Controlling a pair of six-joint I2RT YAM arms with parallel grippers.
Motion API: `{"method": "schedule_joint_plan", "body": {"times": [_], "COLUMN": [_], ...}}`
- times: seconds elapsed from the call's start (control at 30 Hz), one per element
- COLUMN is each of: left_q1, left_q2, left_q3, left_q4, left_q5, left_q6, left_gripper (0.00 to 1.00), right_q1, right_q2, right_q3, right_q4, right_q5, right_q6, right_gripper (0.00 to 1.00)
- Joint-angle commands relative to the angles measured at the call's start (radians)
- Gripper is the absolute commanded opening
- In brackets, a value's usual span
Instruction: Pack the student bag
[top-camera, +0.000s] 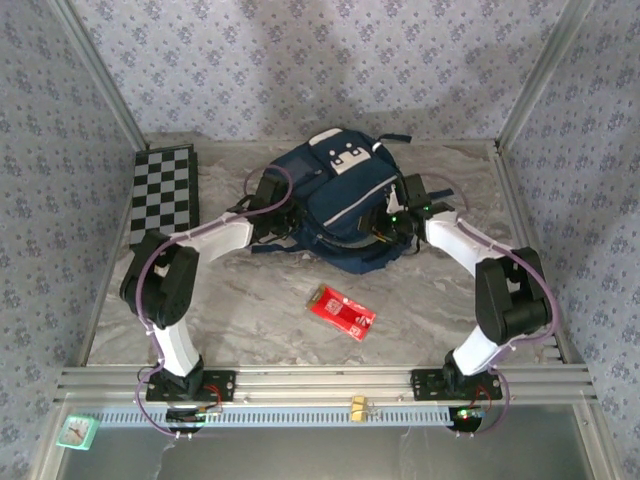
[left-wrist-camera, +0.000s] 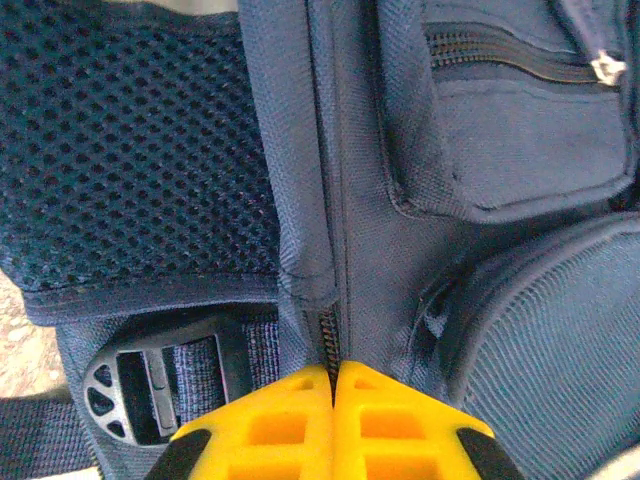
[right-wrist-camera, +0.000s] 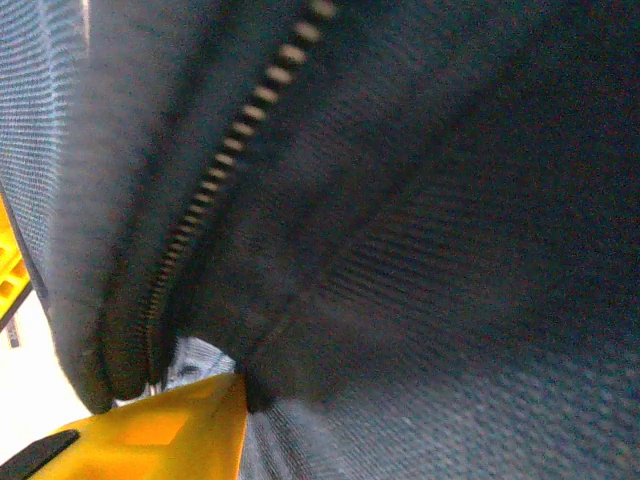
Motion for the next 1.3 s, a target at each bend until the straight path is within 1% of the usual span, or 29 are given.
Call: {"method": "schedule_joint_plan", "body": {"times": [0.0,0.13,0.23,0.33,0.43,0.53,0.67,0.73,0.8,0.9,1.0,1.1,1.2,1.27], "left_q1": [-0.021,-0.049,-0.071,-0.075,-0.078,-0.088,-0.098,-0.102,-0.104,-0.105,-0.104,-0.103,-0.104,-0.104], "left_q2": [-0.071,-0.113,-0.139,-0.142,-0.134,-0.136,-0.140,-0.142,-0.144,-0.152,-0.156,-0.159,-0.155,-0.151], "left_q3": [-0.031,-0.069,-0.067,-0.060,-0.045,-0.047,-0.052,-0.057,-0.063,-0.066,-0.070,-0.071,-0.071,-0.070], "left_q4": [-0.023,-0.018,-0.051,-0.052,-0.061,-0.062,-0.057,-0.058,-0.056,-0.058,-0.063,-0.063,-0.056,-0.054], "left_q5": [-0.007,-0.019,-0.049,-0.051,-0.042,-0.049,-0.057,-0.068,-0.070,-0.075,-0.078,-0.079,-0.072,-0.066], "left_q6": [-0.020,-0.063,-0.090,-0.097,-0.096,-0.106,-0.111,-0.119,-0.126,-0.126,-0.126,-0.124,-0.124,-0.125], "left_gripper": [0.00,0.00,0.00,0.00,0.00,0.00,0.00,0.00,0.00,0.00,0.00,0.00,0.00,0.00], "right_q1": [-0.017,-0.040,-0.036,-0.012,0.036,0.106,0.259,0.339,0.394,0.444,0.465,0.467,0.467,0.470], "right_q2": [0.039,0.076,0.061,-0.002,-0.073,-0.127,-0.113,-0.078,-0.035,0.044,0.118,0.155,0.169,0.182], "right_q3": [0.085,0.208,0.237,0.211,0.168,0.130,0.124,0.132,0.154,0.185,0.228,0.230,0.227,0.252], "right_q4": [-0.012,-0.102,-0.180,-0.276,-0.366,-0.416,-0.410,-0.350,-0.288,-0.195,-0.180,-0.147,-0.088,-0.114], "right_q5": [-0.024,-0.025,-0.023,0.076,0.193,0.297,0.371,0.396,0.413,0.419,0.452,0.488,0.535,0.598], "right_q6": [-0.097,-0.149,-0.184,-0.176,-0.166,-0.103,-0.005,0.028,0.086,0.112,0.145,0.180,0.157,0.150], "right_gripper": [0.47,0.50,0.53,0.57,0.61,0.63,0.65,0.63,0.60,0.56,0.50,0.44,0.39,0.37]}}
